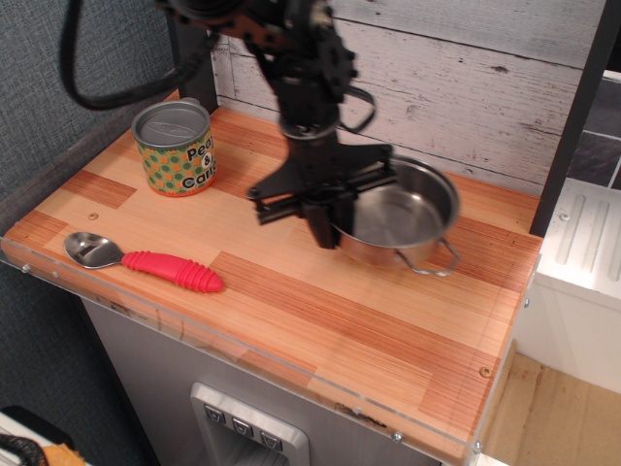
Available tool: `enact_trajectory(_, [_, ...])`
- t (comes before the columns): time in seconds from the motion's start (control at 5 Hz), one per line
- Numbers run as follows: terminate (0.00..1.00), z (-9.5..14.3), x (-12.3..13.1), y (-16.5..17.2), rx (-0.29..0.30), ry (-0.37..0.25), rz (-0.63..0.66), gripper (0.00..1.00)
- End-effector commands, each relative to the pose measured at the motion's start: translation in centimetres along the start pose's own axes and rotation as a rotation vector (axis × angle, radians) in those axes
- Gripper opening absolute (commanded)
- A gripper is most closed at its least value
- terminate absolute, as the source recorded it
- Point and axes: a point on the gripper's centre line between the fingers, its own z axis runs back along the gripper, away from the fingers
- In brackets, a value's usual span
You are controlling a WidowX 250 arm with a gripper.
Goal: Place the vessel on the center edge of the table
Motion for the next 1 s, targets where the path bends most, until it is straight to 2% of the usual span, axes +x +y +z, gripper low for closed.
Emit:
enact_trajectory(0.0, [0.00,-0.5,-2.7,-2.8,-0.007,-0.006,-0.126,0.00])
enact_trajectory(0.2, [0.00,-1.1,-3.9,-3.8,0.004,0.006,-0.177,0.00])
enact_trajectory(0.6, [0.00,-1.7,-3.8,-3.7,0.028,0.004,-0.187,0.00])
enact_trajectory(0.8, [0.00,-2.0,-3.9,-3.8,0.031,0.013,-0.207,1.00])
